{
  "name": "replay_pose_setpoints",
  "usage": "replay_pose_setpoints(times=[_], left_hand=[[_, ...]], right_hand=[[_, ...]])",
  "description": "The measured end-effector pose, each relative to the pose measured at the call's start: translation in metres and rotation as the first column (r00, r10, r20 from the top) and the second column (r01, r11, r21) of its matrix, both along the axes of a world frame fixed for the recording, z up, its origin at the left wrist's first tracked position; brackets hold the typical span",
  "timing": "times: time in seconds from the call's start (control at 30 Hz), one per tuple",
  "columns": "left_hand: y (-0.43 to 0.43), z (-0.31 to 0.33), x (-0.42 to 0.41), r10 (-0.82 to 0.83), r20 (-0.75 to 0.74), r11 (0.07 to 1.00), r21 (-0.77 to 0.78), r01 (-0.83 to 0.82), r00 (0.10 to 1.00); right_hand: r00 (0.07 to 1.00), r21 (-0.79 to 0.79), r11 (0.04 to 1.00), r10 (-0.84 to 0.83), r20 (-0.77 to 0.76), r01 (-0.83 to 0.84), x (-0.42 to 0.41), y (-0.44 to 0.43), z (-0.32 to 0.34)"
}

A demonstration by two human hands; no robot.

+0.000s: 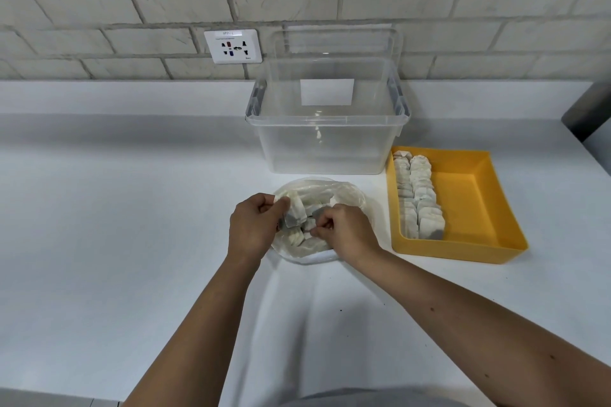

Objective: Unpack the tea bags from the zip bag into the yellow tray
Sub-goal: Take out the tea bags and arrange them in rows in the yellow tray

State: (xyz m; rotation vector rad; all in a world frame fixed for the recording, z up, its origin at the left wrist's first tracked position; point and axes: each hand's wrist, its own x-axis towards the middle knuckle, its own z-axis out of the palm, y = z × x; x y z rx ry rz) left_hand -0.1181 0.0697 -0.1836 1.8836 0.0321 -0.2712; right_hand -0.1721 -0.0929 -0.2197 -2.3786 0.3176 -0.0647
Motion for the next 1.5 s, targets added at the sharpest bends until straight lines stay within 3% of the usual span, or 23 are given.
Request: replay_pose_setpoints(times=[0.13,0.37,0.63,0.93,1.23,1.33,1.5], left_hand=[[-0.001,0.003,0.000,-0.009,0.006,1.000,-0.006,0.009,1.000],[-0.007,0.014,-0.003,-0.036,0.037,0.999,-0.039,0.038,0.999],[-0.031,0.029,-0.017,-0.152,0.062,0.983,-0.091,0.157,0.986],[-0.085,0.034,-0.039,-0.258,0.068,0.951,-0.156,0.266,0.964],[-0.099,0.031,-0.038,-0.313,0.064,0.943,-0.100,0.319,0.947],[-0.097,0.037,-0.038,-0.433,0.009,0.885,-0.185,0.427,0.901],[-0.101,0.044,-0.042,-0.649,0.062,0.721,-0.267,0.640,0.758]], right_hand=[[1.000,0.112,0.994,-0.016,-0.004,0.016,-0.004,-0.010,0.011],[0.998,0.110,0.993,-0.035,0.044,0.030,-0.011,-0.031,0.053],[0.997,0.213,0.976,0.022,0.071,-0.036,-0.048,-0.074,0.106],[0.987,0.312,0.947,-0.119,0.104,0.082,-0.088,-0.121,0.132],[0.965,0.279,0.955,-0.162,0.204,0.101,-0.094,-0.137,0.144],[0.959,0.296,0.952,-0.150,0.242,0.074,-0.091,-0.139,0.155],[0.960,0.310,0.950,-0.118,0.254,0.035,-0.084,-0.137,0.164]])
